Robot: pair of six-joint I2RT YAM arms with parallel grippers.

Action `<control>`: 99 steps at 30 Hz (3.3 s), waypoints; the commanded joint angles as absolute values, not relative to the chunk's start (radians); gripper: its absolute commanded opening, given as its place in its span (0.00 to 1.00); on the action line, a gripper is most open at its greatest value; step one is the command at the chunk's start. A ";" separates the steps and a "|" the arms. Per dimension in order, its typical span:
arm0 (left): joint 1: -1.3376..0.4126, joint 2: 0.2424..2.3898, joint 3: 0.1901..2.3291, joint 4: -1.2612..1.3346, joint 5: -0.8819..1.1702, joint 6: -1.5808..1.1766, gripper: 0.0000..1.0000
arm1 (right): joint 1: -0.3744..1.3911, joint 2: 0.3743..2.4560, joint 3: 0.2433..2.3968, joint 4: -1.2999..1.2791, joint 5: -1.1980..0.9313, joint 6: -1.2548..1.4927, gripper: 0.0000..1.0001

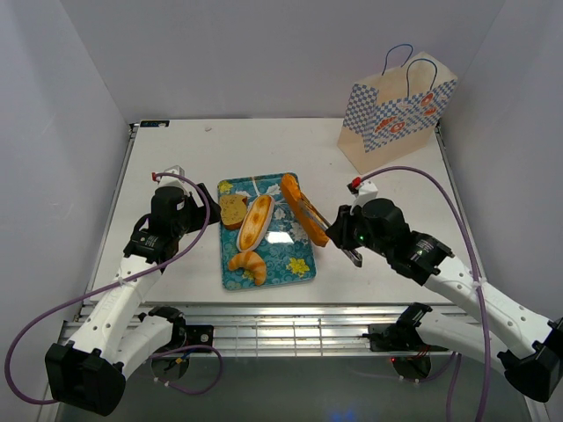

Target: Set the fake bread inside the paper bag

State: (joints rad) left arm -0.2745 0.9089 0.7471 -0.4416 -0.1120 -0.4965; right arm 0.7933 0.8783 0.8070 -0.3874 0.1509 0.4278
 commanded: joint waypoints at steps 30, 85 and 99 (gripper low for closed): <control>-0.279 0.893 0.752 -0.443 -0.104 -0.486 0.95 | 1.009 0.973 0.807 -0.256 -0.043 0.318 0.45; -0.279 0.894 0.752 -0.443 -0.100 -0.485 0.95 | 1.152 1.089 0.652 -0.120 0.084 0.382 0.50; -0.279 0.896 0.752 -0.445 -0.094 -0.485 0.95 | 1.155 1.149 0.634 -0.078 0.040 0.403 0.49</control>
